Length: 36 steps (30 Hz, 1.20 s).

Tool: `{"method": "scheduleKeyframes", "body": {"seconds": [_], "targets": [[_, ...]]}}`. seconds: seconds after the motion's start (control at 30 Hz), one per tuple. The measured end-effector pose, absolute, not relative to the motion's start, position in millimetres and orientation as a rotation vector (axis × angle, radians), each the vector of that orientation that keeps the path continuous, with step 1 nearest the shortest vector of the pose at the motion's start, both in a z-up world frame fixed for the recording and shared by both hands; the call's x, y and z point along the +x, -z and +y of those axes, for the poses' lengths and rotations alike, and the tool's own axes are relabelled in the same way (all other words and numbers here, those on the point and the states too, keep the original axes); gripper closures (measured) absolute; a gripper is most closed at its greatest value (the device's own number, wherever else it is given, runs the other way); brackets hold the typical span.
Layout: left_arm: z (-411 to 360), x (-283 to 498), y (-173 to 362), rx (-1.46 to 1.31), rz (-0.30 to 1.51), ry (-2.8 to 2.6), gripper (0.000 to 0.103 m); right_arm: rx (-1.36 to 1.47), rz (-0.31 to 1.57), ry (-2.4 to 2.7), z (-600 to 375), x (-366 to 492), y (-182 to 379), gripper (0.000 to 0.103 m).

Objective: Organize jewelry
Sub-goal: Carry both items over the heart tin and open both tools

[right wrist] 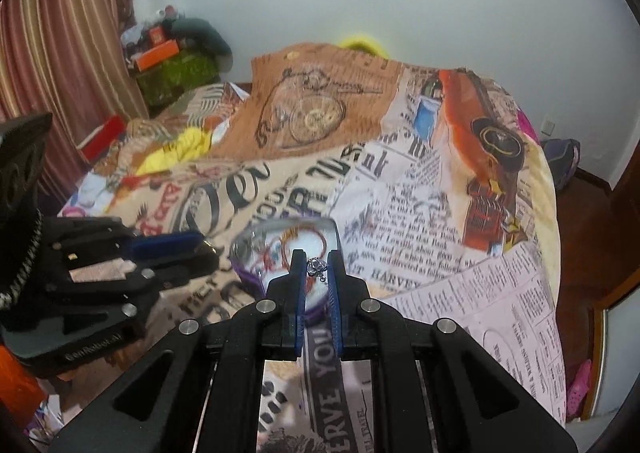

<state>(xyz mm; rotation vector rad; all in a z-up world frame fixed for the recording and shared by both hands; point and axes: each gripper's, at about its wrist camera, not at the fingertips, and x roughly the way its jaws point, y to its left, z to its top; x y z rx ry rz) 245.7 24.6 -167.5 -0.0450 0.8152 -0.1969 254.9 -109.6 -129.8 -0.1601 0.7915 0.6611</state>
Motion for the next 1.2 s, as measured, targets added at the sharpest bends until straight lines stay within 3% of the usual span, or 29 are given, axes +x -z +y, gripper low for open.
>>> {"method": "scheduleKeyframes", "body": {"seconds": [0.93,1.2], "targets": [[24.6,279.7,206.8,-0.039,0.899,0.186,0.086,-0.201,0.932,-0.707,-80.6,281.6,176.5,0.094],[27.4,275.0,201.8,-0.039,0.897,0.165,0.086,-0.180,0.928,-0.691,-85.8,282.3,173.0,0.075]]}}
